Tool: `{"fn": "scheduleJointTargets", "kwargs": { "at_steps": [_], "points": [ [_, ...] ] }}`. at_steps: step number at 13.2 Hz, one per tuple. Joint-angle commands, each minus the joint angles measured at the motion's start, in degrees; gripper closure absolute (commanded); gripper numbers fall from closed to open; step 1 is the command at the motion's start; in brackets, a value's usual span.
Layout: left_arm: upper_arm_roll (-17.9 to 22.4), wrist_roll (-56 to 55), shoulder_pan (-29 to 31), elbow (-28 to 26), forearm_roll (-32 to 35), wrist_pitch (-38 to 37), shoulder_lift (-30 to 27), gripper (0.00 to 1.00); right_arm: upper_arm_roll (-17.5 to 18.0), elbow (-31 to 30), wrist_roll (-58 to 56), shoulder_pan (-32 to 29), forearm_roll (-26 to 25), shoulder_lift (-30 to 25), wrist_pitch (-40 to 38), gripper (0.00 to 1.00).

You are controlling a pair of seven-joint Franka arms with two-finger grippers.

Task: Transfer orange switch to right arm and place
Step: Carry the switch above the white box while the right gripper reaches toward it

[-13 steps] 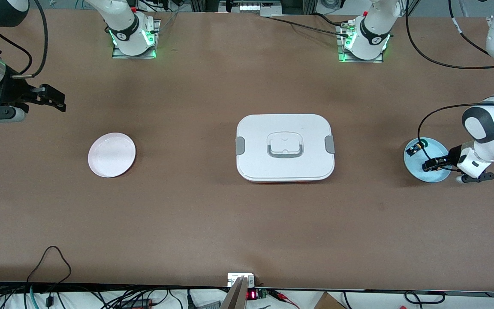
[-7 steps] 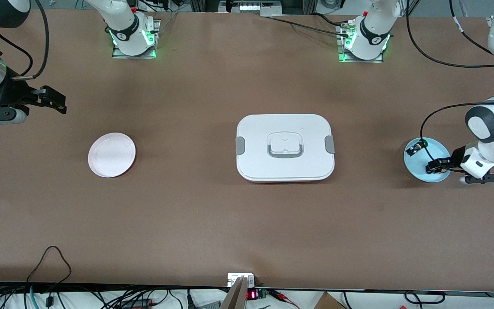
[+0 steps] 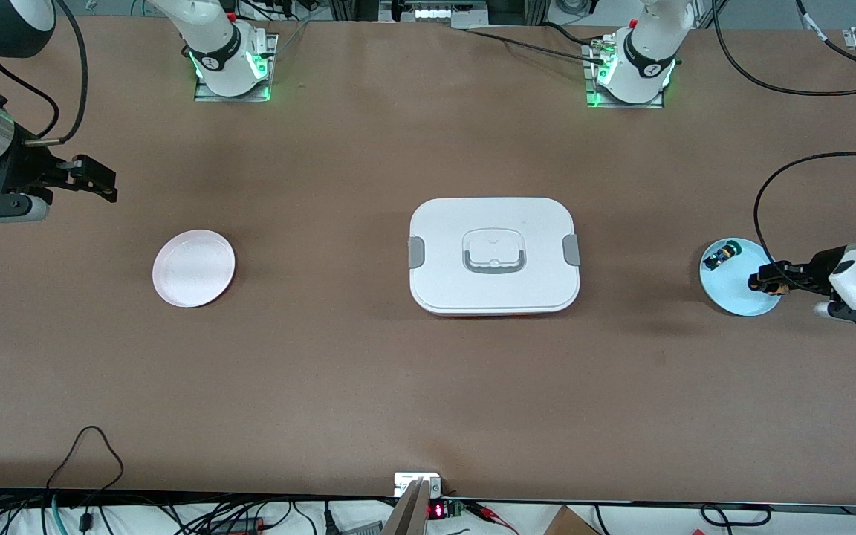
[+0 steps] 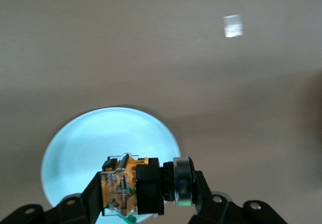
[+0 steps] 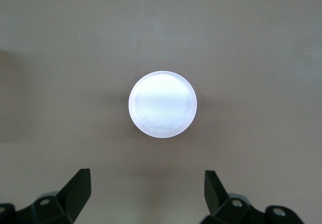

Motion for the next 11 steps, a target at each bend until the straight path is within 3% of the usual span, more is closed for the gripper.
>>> {"fn": "scheduleJointTargets", "kwargs": {
  "at_steps": [1,6,11],
  "points": [
    [-2.4,5.9,0.6,2.3,-6.1,-5.8,0.2,0.62,0.0,1.3,-0.4,0.1,0.9,0.4,-0.6,0.00],
    [-4.9,21.4,0.4,2.2,-24.7,-17.2,0.7,0.62,0.0,1.4,-0.7,-0.2,1.2,0.4,-0.6,0.00],
    [-10.1,42.4,0.2,1.5,-43.0,-24.2,2.4,0.63,0.1,1.3,-1.7,0.3,6.8,-0.1,-3.4,0.00]
  ]
}}
